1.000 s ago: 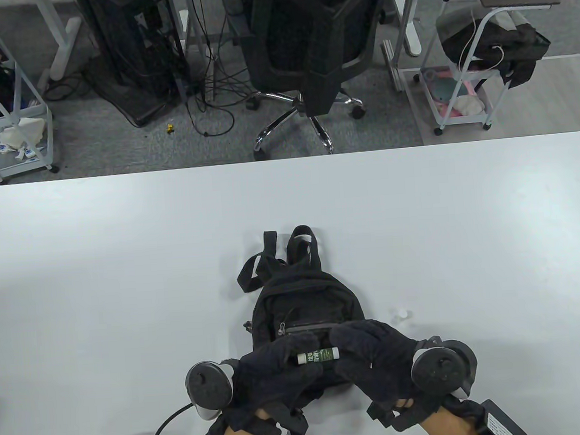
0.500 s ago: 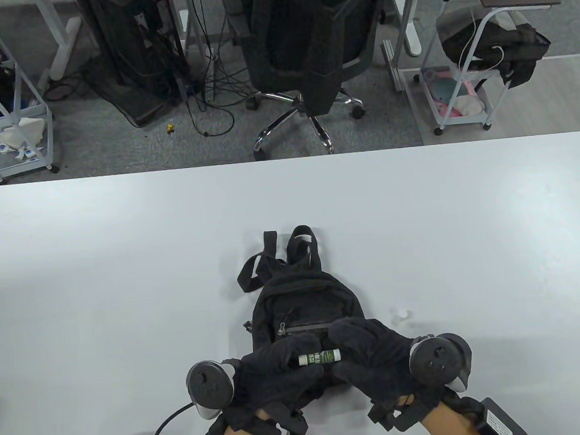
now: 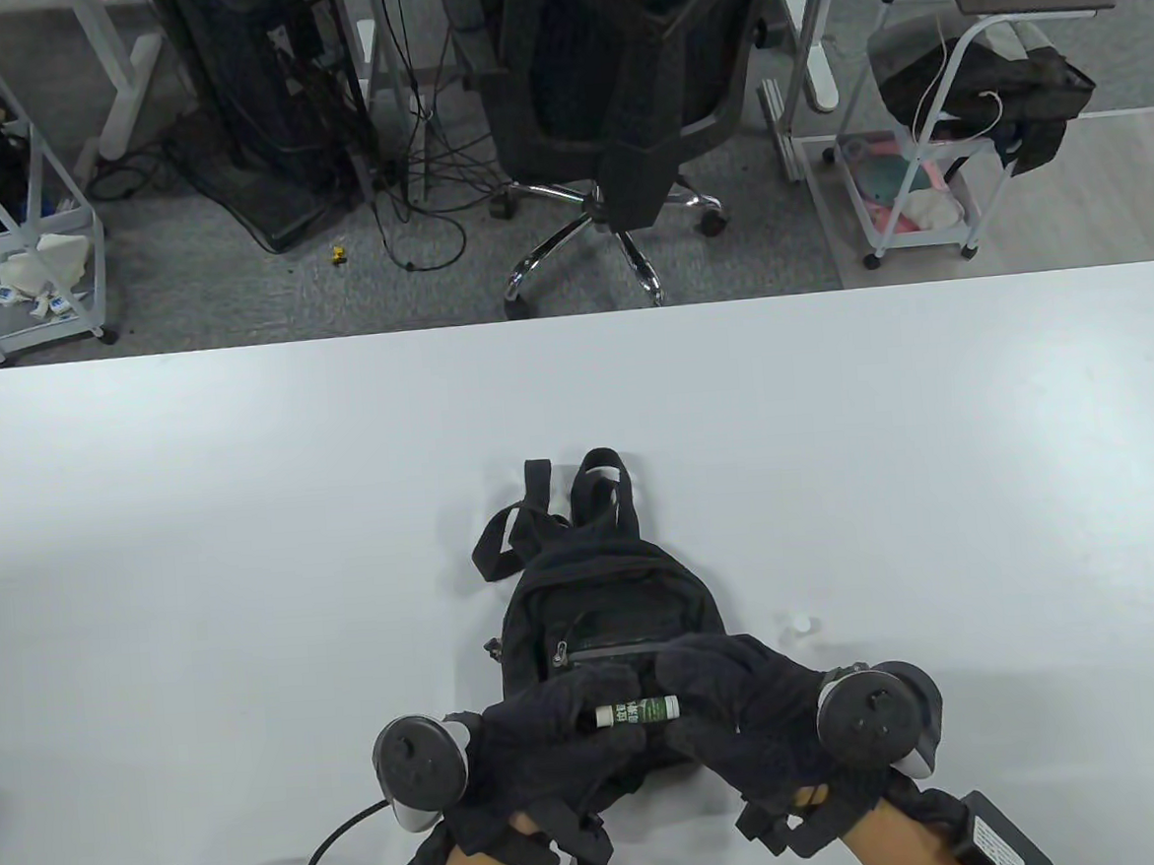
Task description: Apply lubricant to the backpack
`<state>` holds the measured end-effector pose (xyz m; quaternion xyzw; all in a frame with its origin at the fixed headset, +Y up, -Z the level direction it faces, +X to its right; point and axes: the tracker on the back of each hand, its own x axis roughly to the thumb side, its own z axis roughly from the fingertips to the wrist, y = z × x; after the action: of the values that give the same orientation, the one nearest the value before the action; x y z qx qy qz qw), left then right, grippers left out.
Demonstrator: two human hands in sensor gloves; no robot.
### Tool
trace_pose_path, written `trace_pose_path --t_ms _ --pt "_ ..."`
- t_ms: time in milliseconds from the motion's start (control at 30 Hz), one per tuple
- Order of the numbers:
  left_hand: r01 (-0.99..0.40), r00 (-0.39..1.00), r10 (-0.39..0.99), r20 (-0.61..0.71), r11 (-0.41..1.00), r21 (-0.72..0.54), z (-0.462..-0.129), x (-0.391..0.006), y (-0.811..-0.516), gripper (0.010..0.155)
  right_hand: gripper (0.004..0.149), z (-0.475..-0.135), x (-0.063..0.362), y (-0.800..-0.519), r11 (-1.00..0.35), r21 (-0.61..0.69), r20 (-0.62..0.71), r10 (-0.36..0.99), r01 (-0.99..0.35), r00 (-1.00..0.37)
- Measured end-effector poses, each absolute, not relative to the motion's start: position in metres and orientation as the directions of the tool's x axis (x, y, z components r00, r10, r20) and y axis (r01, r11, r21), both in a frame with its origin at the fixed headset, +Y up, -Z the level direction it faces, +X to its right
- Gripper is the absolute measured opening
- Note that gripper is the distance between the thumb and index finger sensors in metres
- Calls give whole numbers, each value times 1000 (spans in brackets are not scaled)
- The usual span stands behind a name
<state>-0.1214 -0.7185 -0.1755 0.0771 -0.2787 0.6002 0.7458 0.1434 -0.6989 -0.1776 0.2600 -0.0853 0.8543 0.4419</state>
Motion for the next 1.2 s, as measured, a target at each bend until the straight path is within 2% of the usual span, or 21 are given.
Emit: trace_pose_path --t_ms 167,267,333,600,767,1000,1133,1200 --pt "-936 125 853 507 270 -224 -176 -121 -718 55 50 -180 145 -701 -588 102 498 728 -802 -471" --pt "-937 126 852 508 271 -222 -176 -121 -718 55 61 -181 146 -701 -582 99 497 731 -807 -467" --pt "-937 127 853 506 271 -222 -176 -121 -719 55 61 -181 146 -701 -585 96 504 726 -805 -468" --pt "-937 130 854 503 272 -219 -177 -121 -719 55 50 -181 146 -702 -601 96 490 722 -793 -488" --pt "-937 133 855 501 273 -218 -177 -121 -719 54 59 -180 146 -700 -616 78 503 704 -784 -502" --pt "-937 129 860 493 268 -224 -178 -122 -719 54 49 -180 144 -702 -613 97 490 715 -784 -499" --pt "-936 136 860 491 274 -221 -178 -122 -720 55 60 -179 143 -701 -610 97 495 715 -786 -494" --pt "-936 134 862 488 273 -224 -178 -122 -720 55 60 -178 142 -700 -625 80 510 695 -776 -507"
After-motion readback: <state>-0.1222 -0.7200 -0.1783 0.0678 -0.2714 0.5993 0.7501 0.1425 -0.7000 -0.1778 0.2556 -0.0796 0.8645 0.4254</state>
